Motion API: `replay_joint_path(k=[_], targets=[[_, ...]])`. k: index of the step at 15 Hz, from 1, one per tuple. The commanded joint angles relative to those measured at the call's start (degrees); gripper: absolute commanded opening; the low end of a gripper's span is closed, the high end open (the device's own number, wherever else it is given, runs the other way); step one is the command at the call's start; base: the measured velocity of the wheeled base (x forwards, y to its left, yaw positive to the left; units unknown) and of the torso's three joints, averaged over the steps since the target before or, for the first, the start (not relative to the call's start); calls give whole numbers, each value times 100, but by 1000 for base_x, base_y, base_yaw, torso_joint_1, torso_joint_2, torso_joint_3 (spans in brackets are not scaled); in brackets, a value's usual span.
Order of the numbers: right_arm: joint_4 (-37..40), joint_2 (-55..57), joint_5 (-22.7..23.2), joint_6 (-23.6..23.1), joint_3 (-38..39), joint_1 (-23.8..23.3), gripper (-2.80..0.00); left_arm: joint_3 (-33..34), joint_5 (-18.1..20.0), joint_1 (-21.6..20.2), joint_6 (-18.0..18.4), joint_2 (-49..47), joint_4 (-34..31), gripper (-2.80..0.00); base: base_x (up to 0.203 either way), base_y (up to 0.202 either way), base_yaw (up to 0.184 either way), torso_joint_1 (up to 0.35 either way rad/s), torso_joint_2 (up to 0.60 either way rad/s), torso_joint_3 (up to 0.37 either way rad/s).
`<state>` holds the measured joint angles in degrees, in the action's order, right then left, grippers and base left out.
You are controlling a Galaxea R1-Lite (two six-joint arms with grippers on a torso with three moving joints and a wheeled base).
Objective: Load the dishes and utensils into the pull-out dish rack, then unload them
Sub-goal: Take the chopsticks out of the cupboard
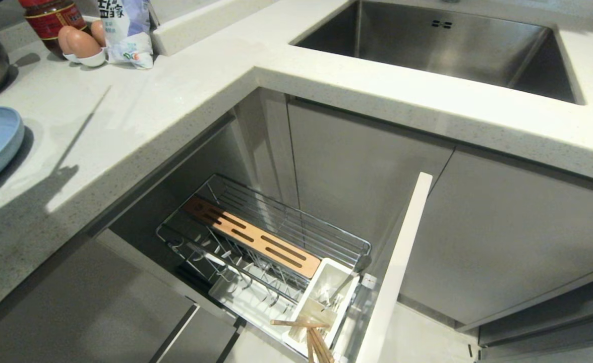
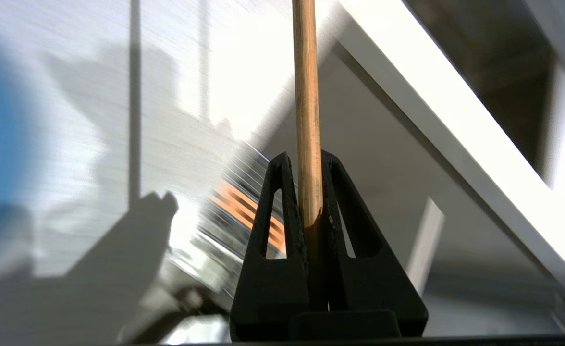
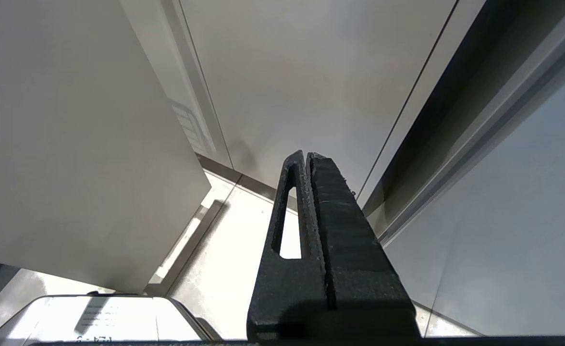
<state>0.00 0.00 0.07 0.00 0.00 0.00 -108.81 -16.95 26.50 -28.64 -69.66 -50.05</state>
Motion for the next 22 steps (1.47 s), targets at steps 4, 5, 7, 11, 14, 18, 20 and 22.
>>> replay_joint_path(k=[4, 5, 7, 11, 14, 18, 20, 22], targets=[[0, 0, 1, 0, 0, 0, -280, 146, -275, -2080, 355, 562, -187, -280, 0, 0, 0, 0, 0, 0], [0, 0, 1, 0, 0, 0, -280, 255, -283, -2286, 393, 609, -392, -280, 0, 0, 0, 0, 0, 0], [0, 0, 1, 0, 0, 0, -280, 562, -160, -2323, 386, 615, -732, -280, 0, 0, 0, 0, 0, 0], [0, 0, 1, 0, 0, 0, -280, 1240, 277, -2331, 145, 629, -770, -280, 0, 0, 0, 0, 0, 0], [0, 0, 1, 0, 0, 0, -280, 1387, 315, -2459, 119, 572, -752, -280, 0, 0, 0, 0, 0, 0], [0, 0, 1, 0, 0, 0, -280, 1540, 342, -2706, -181, 343, -722, -280, 0, 0, 0, 0, 0, 0], [0, 0, 1, 0, 0, 0, -280, 1553, 432, -2812, -205, 202, -679, -280, 0, 0, 0, 0, 0, 0], [0, 0, 1, 0, 0, 0, -280, 1557, 456, -2900, -228, 152, -629, -280, 0, 0, 0, 0, 0, 0]])
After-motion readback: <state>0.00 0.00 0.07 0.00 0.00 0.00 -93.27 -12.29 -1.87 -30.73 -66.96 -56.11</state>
